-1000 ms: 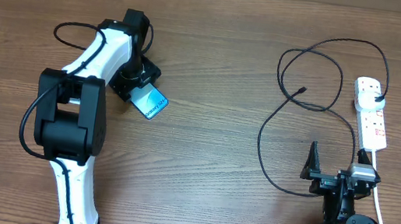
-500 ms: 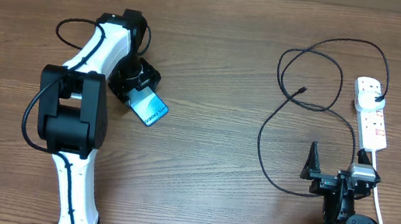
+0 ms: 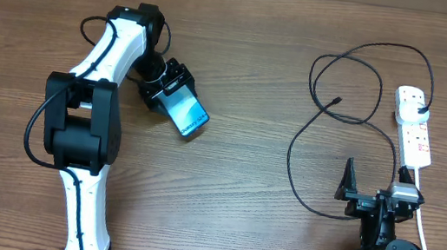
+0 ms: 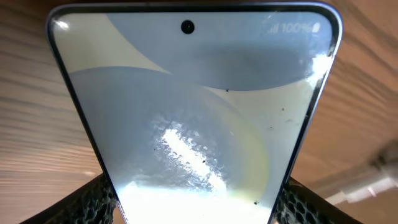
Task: Plug charger to phone and switch on socket
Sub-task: 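Lift the phone and tilt it upright with the left gripper, then move the right gripper toward the phone held by the left gripper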
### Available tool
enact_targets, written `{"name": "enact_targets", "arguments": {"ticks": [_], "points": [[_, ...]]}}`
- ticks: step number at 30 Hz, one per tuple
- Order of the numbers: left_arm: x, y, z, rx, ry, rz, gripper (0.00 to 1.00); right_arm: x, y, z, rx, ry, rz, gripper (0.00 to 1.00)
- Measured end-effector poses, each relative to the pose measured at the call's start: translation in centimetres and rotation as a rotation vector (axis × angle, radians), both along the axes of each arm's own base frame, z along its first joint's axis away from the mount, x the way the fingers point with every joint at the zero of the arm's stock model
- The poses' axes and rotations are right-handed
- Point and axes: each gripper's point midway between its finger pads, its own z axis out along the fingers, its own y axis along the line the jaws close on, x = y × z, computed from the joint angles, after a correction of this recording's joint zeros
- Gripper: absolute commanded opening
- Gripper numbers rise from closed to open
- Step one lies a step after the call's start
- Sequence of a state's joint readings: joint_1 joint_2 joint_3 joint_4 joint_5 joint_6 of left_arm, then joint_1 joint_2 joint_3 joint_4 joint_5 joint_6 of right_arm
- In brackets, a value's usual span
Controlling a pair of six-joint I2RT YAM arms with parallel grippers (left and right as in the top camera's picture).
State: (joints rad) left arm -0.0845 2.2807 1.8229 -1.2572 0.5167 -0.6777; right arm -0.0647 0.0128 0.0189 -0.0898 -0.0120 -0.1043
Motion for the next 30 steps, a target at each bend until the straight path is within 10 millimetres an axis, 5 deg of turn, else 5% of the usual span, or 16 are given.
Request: {"name": "enact_targets", "arguments": {"ticks": [9,15,19,27,30], "points": [[0.3,-2.8,1.9,-0.205,-0.024,-0.016,0.69,0.0,0.5,1.4,0.001,-0.055,0.031,1.00],[0.5,-3.7,2.7,-0.278,-0.038,-0.015,0.67,-1.1,6.0,4.1,0.248,-0.131,0.366,1.00],[0.7,-4.2,3.2,-0.321,-0.053,-0.021,0.67,-2.6,9.5,3.0,0.576,0.035,0.584,1.00],[0.8,-4.9,4.0,-0.382,-0.058,-0.021,0.67,-3.9,11.2,4.0,0.713,0.082,0.707,1.00],[0.8,-5.0,4.1,-0.396,-0.064,-0.027,0.67,-3.6,10.9,2.8,0.712,0.122,0.667,0.99]]}}
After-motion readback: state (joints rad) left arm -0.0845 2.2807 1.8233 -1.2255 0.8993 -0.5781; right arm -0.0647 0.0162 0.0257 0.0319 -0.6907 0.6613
